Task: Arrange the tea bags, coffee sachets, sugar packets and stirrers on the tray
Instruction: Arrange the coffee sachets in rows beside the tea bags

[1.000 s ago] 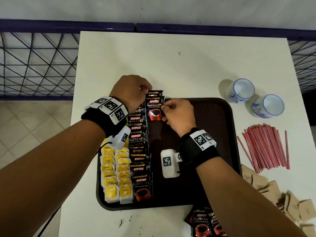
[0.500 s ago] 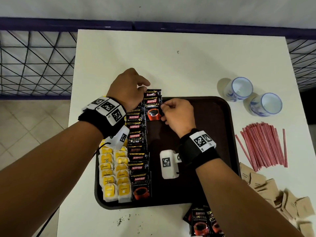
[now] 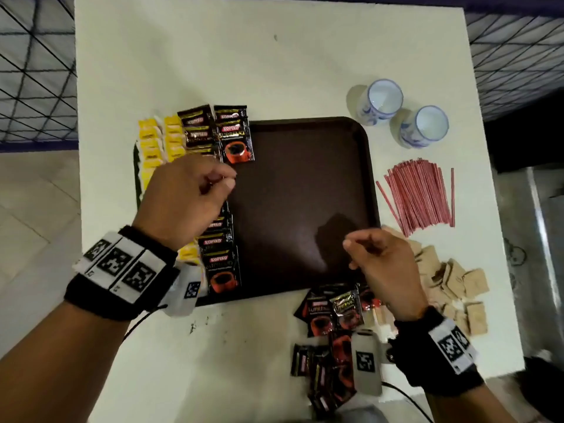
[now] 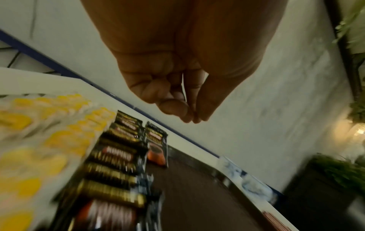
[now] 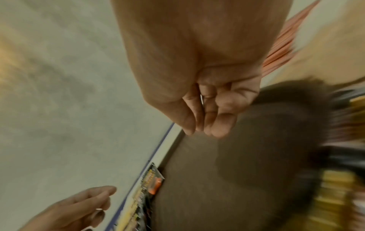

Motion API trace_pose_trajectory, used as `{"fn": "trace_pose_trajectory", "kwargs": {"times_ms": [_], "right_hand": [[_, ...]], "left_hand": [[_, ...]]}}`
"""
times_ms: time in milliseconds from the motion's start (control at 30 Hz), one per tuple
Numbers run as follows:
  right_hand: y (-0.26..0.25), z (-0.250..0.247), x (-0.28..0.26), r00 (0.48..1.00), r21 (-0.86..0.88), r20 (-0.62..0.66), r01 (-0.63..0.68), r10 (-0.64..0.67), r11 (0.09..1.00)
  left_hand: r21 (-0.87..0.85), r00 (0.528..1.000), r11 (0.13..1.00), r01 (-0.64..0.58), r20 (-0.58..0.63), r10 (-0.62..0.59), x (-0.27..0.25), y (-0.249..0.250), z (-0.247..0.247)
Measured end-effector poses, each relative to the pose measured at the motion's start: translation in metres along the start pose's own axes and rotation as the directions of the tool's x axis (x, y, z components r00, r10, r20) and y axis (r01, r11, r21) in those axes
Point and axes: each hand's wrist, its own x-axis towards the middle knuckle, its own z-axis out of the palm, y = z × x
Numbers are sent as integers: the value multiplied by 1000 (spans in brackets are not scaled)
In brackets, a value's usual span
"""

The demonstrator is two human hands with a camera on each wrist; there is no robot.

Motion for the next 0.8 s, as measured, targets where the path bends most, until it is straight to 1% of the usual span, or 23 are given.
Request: {"fn": "trace_pose_trajectory", "kwargs": {"times_ms": [67,133,200,300,333,400,467,567,733,800], "right_hand": [[34,-16,-28,998,-82,18,-53,55,995],[64,-28,-49,995,-160,44,-80,88,984],[81,-32,-61,992,-233,59,-98,115,967],[90,-28,-76,992,-302,77,-71,99,951],[91,-24,-79,992,-325,86,-55,87,944],[94,-15,-83,992,-361,96,-40,80,932],[96,-7,-86,994,-392,77,-42,79,919],[99,-1,-90,996,-402,48,-44,69,914],[104,2,-91,997,-331,33,-48,62,942],[108,-1,-90,999,-304,32,-27,39,952]], "left_hand": [[-29,997,999,-23,68,25,-36,9,14],[-94,991,995,-20,131,32,-70,17,32],[-103,975,995,-8,219,31,-99,23,52],[-45,932,999,0,362,16,-141,33,89],[-4,915,1000,13,402,-11,-151,38,100],[103,872,993,64,477,-106,-165,47,117],[164,846,983,76,512,-151,-171,56,129],[192,854,981,12,509,-110,-177,66,144],[217,855,976,8,505,-120,-182,68,153],[221,849,975,-2,516,-115,-183,69,154]]}}
